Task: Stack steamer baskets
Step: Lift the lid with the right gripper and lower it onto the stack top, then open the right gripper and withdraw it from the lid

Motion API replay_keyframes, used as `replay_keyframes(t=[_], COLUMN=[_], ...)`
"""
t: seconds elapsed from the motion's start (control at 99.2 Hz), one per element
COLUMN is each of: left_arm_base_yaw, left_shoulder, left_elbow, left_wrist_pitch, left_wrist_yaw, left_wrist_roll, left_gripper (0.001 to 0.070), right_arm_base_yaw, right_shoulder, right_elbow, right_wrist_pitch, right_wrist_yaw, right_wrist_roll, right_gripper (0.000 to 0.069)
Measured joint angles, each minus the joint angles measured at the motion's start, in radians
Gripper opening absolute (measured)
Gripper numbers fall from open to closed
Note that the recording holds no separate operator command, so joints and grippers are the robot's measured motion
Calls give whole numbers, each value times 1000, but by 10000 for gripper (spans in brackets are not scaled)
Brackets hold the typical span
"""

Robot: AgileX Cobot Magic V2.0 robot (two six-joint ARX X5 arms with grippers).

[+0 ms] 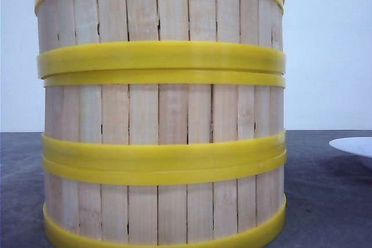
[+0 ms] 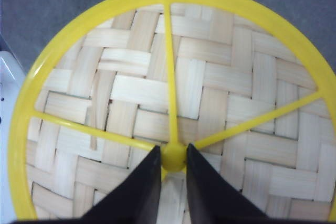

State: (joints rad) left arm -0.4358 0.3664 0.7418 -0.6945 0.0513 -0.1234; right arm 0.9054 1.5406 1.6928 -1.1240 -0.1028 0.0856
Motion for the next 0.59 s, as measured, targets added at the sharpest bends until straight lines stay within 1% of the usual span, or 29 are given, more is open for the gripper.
replay_keyframes(t=[0.595], left_arm_base_yaw=[0], left_shoulder=[0], left_elbow=[0], left_wrist_pitch=[-2], left_wrist_yaw=[0], left_wrist_roll=[0], left_gripper=[228], right_arm_base_yaw=[3], right_shoulder=[15], right_elbow=[3], right_wrist_pitch=[-2], right_wrist_yaw=[-2], right_wrist_roll=[-8], right_gripper=[54])
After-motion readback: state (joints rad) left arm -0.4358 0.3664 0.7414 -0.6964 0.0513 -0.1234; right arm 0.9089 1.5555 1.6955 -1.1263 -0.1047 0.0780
